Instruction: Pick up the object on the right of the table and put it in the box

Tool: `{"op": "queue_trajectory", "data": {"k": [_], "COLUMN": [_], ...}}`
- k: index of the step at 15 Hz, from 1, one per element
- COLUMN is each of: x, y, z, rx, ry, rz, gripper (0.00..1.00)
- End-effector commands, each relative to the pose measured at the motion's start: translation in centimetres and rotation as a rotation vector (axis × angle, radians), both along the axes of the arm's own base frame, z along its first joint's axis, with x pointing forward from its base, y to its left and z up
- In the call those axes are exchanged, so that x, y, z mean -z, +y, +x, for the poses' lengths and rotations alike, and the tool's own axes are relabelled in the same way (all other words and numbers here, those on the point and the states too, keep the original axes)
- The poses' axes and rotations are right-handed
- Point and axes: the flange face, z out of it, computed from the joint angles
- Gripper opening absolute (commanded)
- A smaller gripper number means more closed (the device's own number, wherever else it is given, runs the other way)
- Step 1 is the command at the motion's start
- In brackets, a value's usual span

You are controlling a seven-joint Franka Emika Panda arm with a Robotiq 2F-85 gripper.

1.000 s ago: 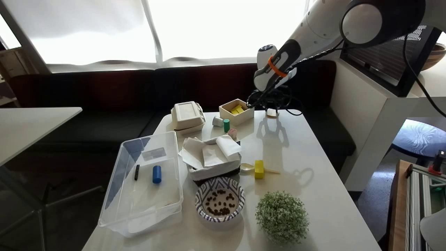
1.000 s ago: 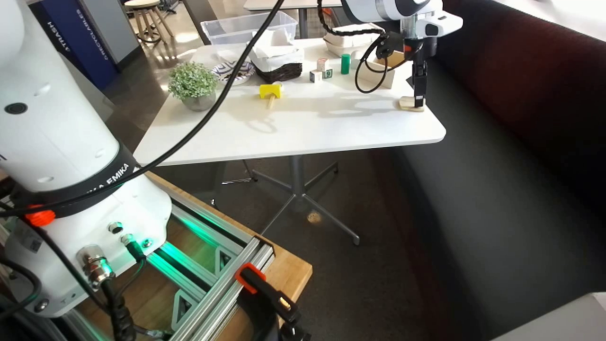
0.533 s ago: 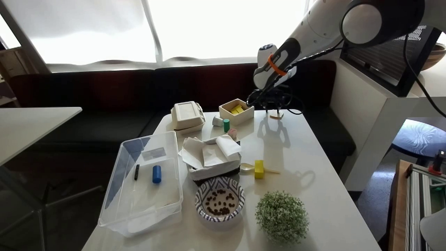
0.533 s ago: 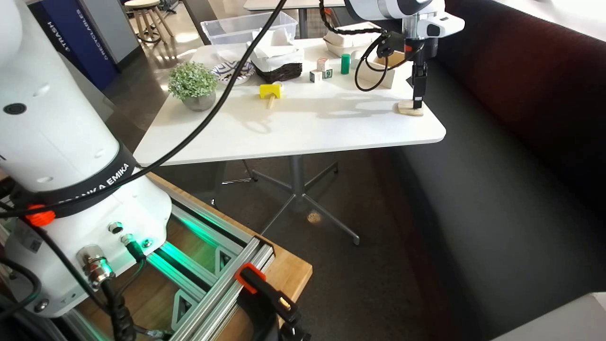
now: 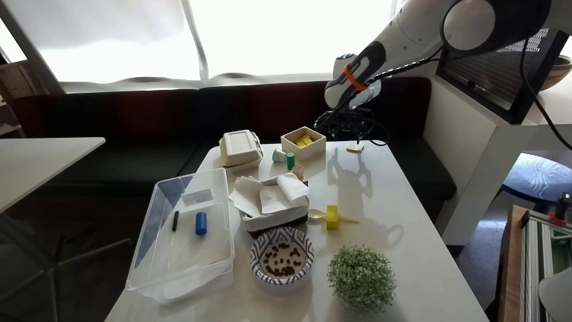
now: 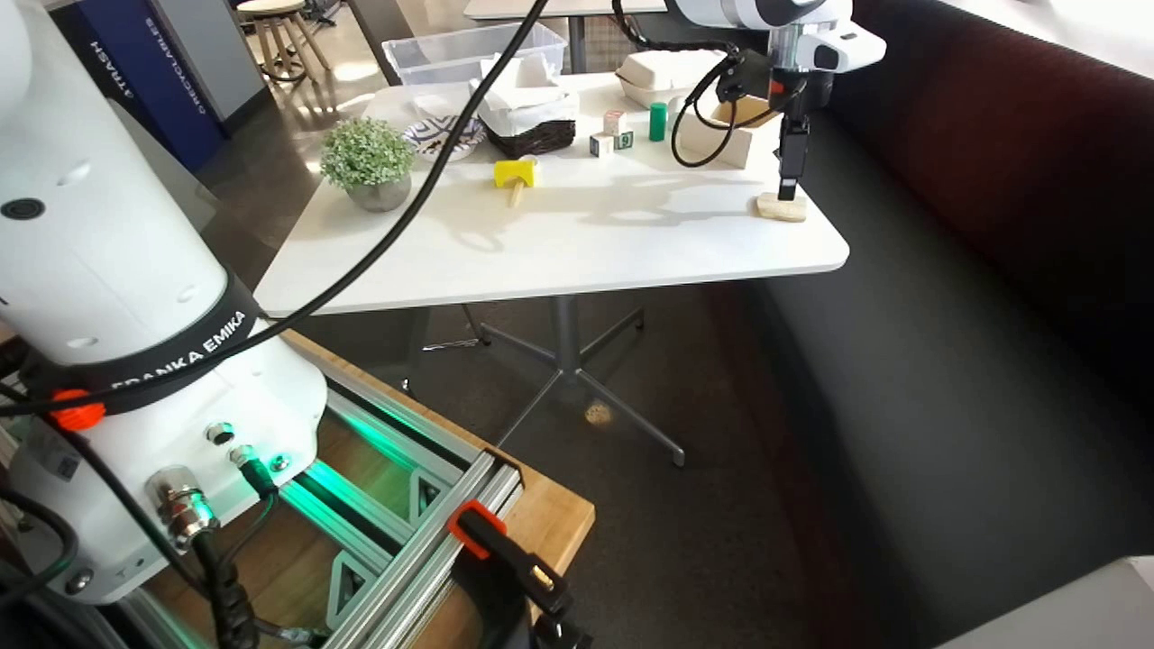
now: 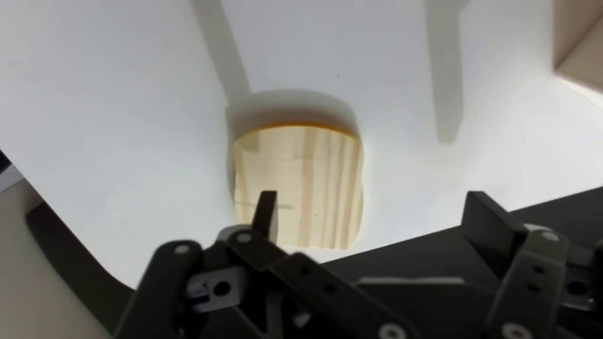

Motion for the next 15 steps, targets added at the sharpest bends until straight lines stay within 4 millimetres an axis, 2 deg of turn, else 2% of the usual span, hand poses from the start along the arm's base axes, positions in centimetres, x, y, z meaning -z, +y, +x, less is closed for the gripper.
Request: {"op": "queue_trajectory", "data": {"k": [1,4,10,15], "x": [-1.6,-1.6,0.3,1.0], "y": [-0.5,-1.7,-4.2,-3.8], "z": [-1.4,-2.6,-4.8,-4.7], "rx": [-0.018,-0.053,-0.046,-0.047], "ry": [-0.023,-0.040,-0.023,-0.032], "rz": [0.074,0.133,0.167,0.183], "gripper": [1.00,1.00,1.00,1.00]}}
